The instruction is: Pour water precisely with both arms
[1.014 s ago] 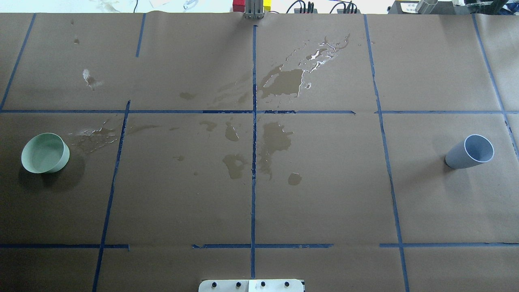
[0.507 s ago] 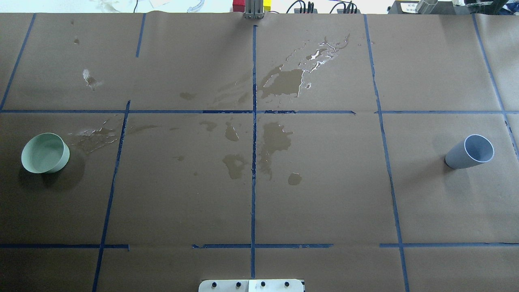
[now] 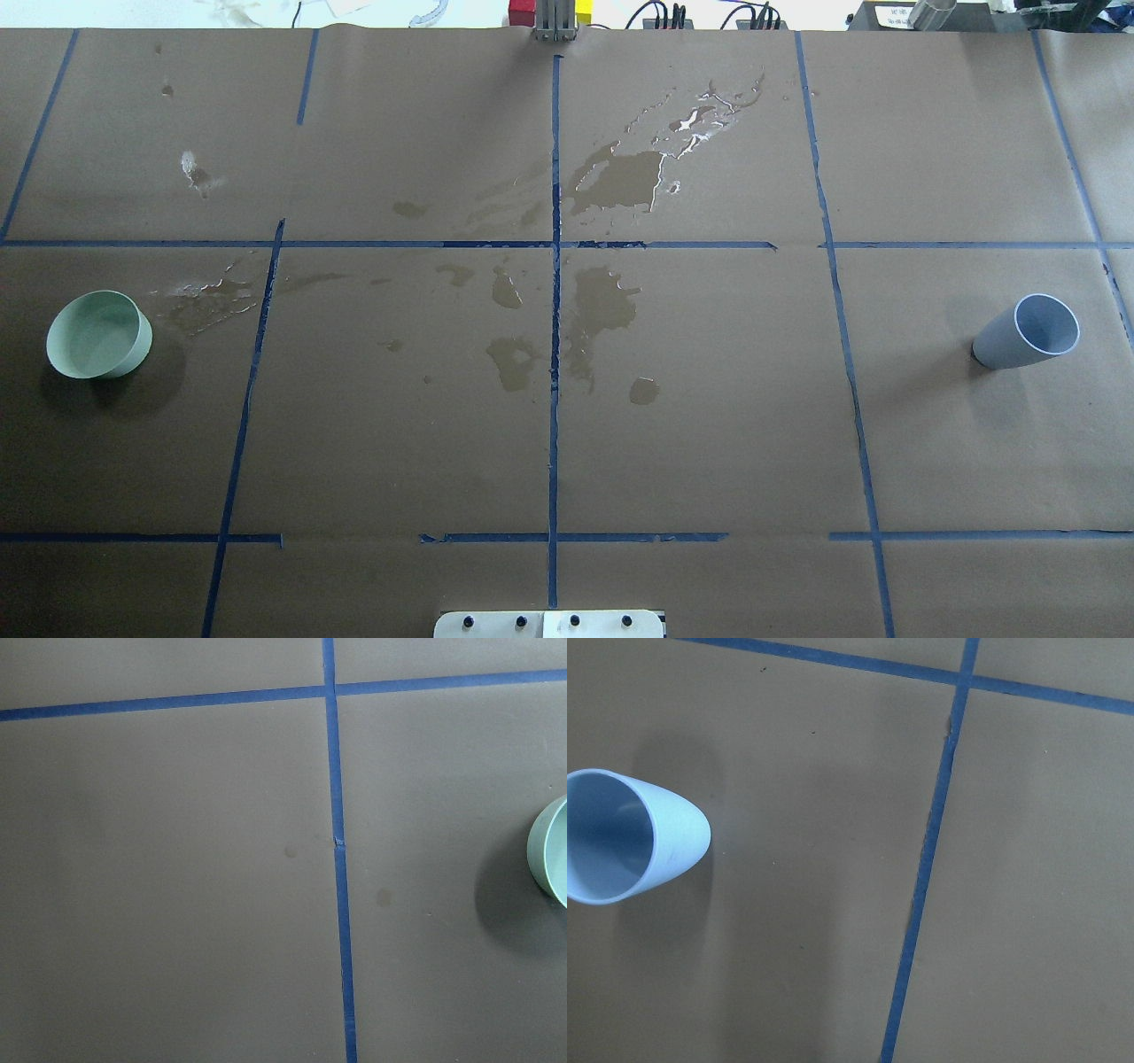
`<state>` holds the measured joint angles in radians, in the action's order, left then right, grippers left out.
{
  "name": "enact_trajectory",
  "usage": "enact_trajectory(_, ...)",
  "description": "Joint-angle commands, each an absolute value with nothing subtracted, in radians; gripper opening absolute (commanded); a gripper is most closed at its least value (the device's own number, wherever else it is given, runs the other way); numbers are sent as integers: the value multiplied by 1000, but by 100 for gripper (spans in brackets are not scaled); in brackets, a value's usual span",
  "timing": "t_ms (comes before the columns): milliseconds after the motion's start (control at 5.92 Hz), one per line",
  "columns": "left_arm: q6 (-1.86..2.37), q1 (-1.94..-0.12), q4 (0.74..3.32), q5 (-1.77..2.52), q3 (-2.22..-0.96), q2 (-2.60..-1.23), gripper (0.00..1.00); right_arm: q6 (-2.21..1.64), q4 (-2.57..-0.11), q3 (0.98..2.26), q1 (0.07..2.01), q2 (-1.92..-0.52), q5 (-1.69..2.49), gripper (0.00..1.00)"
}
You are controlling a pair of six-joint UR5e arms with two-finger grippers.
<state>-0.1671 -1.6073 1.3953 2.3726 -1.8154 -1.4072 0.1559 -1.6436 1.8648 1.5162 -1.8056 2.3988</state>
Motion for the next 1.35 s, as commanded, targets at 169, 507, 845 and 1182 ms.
enact_trajectory(169,44,-1493,1605,2462,-1728,-1458,100,150,-1540,1862,1468,-1810,2401,100)
enact_trajectory(507,396,-1288,1893,2360,-1688,-1468,100,149,-1531,1862,1460,-1810,2402,100)
enact_trajectory(845,544,-1183,2018,2344,-1591,-1528,100,152,-1531,1862,1460,-1809,2399,100)
enact_trajectory(1182,563,-1132,2088,2347,-1543,-1539,99,150,-1529,1862,1460,-1809,2401,100)
